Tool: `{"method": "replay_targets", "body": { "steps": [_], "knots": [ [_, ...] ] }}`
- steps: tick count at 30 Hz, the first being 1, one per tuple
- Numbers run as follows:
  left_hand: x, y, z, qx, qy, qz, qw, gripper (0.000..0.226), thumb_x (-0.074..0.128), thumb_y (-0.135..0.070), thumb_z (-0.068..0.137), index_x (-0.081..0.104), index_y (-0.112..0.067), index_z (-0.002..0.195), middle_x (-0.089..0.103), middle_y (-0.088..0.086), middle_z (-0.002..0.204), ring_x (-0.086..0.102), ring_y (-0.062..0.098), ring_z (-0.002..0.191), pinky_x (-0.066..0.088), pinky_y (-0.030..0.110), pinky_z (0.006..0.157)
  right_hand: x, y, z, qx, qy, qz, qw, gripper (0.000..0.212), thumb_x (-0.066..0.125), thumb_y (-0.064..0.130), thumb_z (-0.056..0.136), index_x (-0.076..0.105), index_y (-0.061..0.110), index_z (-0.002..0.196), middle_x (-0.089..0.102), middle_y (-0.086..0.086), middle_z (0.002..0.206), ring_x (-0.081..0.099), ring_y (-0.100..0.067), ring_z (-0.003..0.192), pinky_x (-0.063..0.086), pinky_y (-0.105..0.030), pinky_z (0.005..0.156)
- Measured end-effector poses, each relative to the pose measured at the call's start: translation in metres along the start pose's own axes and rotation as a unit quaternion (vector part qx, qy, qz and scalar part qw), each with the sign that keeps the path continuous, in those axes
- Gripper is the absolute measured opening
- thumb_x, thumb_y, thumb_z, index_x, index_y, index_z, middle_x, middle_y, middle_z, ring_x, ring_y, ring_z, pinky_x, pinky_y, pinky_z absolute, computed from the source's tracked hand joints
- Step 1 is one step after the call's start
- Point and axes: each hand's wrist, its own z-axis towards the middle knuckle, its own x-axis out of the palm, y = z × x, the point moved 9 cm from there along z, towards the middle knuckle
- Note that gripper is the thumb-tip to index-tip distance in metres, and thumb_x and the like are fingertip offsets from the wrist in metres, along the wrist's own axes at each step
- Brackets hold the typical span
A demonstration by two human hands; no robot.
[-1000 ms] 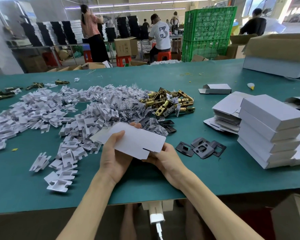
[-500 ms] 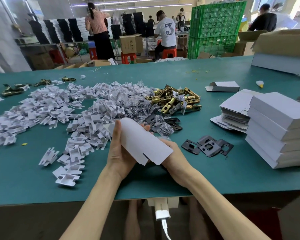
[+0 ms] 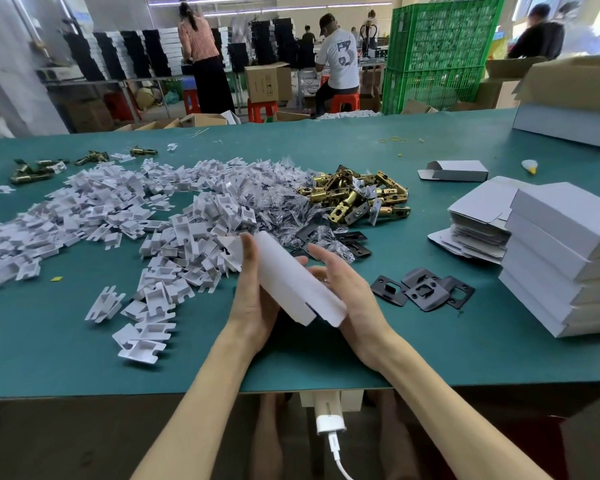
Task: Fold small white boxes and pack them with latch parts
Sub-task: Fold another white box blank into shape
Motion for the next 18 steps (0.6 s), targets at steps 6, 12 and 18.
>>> {"method": "replay_targets", "body": {
  "steps": [6, 12, 18],
  "knots": [
    [-0.009, -0.006, -0.001, 0.031, -0.039, -0.023, 0.998, 0.085, 0.051, -0.092, 0.076, 0.080, -0.015, 0.095, 0.075, 0.017, 0.088, 0.076, 0.035, 0.082, 0.062, 0.044, 0.069, 0.021, 0.003, -0.006, -0.048, 0.071, -0.230, 0.969, 0.064, 0.059, 0.075, 0.078, 0.049, 0.060, 0.139, 0.055, 0.018, 0.131, 0.052, 0.006, 0.118, 0.045, -0.027, 0.102],
    [-0.010, -0.003, -0.002, 0.040, -0.056, -0.009, 0.998, 0.091, 0.035, -0.095, 0.082, 0.081, -0.017, 0.081, 0.073, 0.017, 0.083, 0.074, 0.034, 0.077, 0.062, 0.044, 0.066, 0.031, 0.000, -0.010, -0.040, 0.099, -0.279, 0.954, 0.084, 0.063, 0.076, 0.072, 0.036, 0.058, 0.149, 0.045, 0.014, 0.127, 0.046, 0.004, 0.119, 0.045, -0.016, 0.088],
    [-0.005, 0.003, -0.004, 0.013, -0.023, 0.001, 1.000, 0.104, 0.035, -0.100, 0.075, 0.080, -0.009, 0.095, 0.074, 0.022, 0.103, 0.074, 0.038, 0.094, 0.062, 0.045, 0.075, 0.040, -0.002, -0.012, -0.057, 0.109, -0.320, 0.939, 0.072, 0.063, 0.054, 0.095, 0.022, 0.057, 0.154, 0.030, 0.008, 0.148, 0.021, -0.005, 0.146, 0.020, -0.031, 0.124]
  ]
}}
